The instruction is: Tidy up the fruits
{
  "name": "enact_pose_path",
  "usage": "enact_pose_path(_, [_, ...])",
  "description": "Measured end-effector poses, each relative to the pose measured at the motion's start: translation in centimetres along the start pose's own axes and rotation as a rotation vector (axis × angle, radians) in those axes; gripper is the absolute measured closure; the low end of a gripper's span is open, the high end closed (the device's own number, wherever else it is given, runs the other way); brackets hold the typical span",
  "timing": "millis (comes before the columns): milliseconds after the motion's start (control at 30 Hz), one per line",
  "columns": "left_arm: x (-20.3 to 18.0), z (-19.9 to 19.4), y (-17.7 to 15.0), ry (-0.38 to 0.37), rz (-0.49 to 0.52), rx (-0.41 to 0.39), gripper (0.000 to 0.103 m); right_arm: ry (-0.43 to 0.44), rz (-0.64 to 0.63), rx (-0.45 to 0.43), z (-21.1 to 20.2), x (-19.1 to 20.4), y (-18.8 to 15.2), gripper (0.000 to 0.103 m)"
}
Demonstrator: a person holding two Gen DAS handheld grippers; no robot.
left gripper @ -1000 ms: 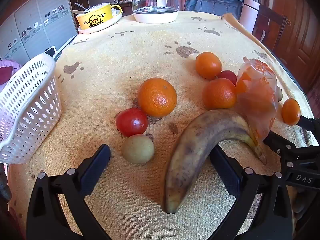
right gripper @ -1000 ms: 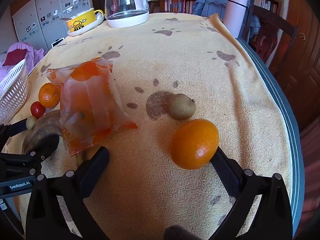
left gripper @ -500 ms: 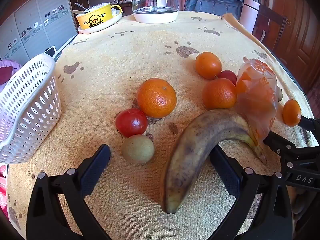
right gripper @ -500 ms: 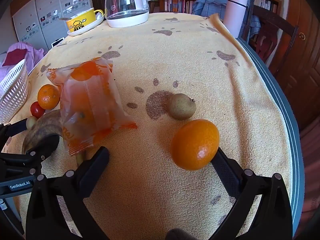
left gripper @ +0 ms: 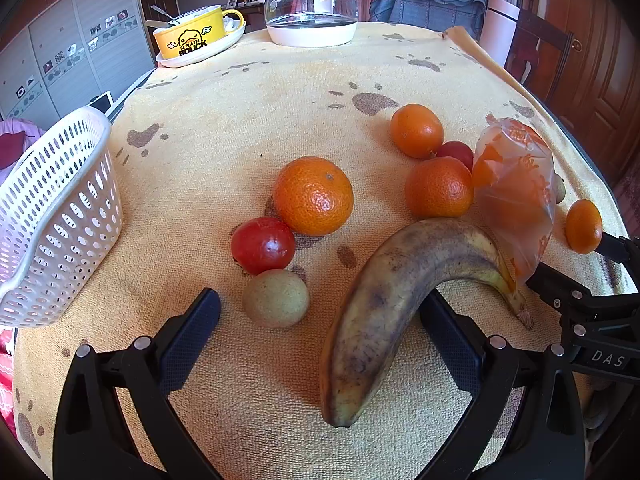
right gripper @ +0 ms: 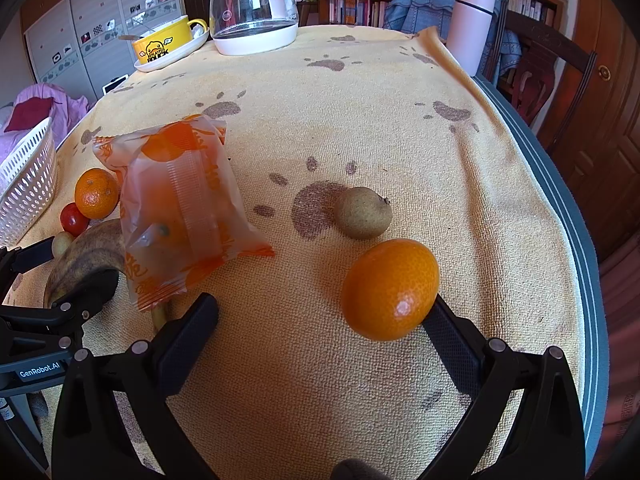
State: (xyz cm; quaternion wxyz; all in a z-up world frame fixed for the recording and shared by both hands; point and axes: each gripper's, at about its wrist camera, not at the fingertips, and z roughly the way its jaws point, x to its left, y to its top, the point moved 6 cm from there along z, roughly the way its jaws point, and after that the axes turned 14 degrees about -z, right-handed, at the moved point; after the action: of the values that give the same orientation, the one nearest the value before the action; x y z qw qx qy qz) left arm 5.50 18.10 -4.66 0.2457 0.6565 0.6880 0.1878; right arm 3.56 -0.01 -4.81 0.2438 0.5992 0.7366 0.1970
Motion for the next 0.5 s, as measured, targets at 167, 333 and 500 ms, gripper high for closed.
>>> enact_pose_path(167, [-0.02,0.00,0.00,0.000,0.000,0.000,0.002,0.000,0.000,0.000,-0.01,0.00,0.00,0.005])
enact_pose_path(333, [0.00,0.04,0.01,0.000,0.000,0.000,0.002,-0.001,0.000,0.003,-0.03,-0.02,-0.03,0.005])
enact_pose_path(500, [-0.05,0.07,0.03,-0.004,-0.002,0.000,0.002,-0.003,-0.001,0.002,-0.06,0.13,0.04,0.005])
